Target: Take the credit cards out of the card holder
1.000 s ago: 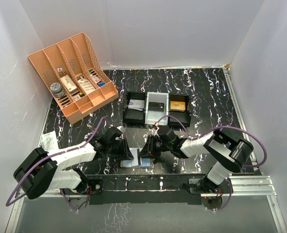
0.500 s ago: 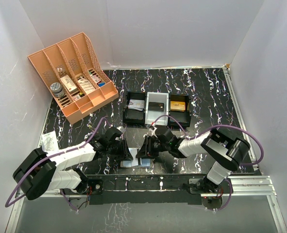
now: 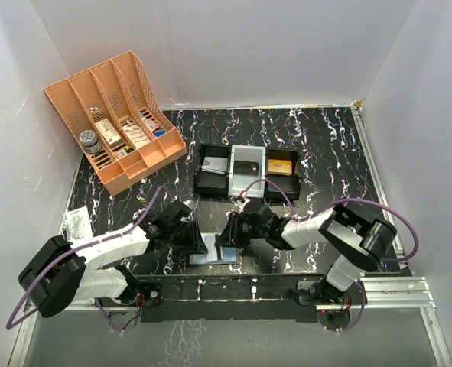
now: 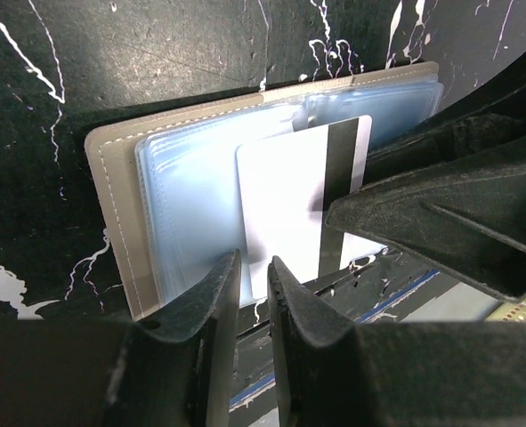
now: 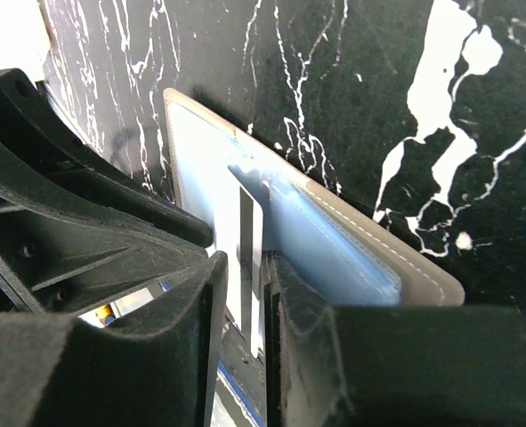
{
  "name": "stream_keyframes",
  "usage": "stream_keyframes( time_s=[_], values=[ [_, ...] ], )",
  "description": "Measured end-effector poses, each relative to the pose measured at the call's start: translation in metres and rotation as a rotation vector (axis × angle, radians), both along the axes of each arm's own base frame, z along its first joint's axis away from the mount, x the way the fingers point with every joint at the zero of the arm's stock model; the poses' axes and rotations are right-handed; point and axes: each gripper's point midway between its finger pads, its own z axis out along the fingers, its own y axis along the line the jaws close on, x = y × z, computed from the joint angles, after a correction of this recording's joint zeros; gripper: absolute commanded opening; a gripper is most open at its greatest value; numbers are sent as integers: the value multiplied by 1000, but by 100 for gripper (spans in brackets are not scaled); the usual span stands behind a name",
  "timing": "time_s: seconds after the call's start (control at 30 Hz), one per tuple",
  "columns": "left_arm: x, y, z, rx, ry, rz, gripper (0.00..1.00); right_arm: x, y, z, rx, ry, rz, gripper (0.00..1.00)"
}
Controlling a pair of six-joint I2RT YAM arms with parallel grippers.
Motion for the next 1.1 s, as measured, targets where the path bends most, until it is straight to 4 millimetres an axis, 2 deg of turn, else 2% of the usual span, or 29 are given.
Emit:
stream_keyframes(
  time_s=[0.27, 0.47, 0.73, 1.0, 1.1],
  values=[
    [-3, 3, -1, -3, 0, 7, 19, 1, -2, 6, 19, -51, -28, 30],
    [-4, 4, -1, -11, -1, 13, 19, 0, -2, 5, 9, -12, -47, 30],
    [-6, 6, -1, -1, 8, 11, 19, -6, 7, 3, 51, 52, -25, 20],
    [-9, 10, -1, 28, 14, -2, 18, -7, 13, 3, 62, 74, -13, 0],
    [-9, 10, -1, 28, 15, -1, 18, -7, 14, 4, 63, 71, -11, 0]
  ],
)
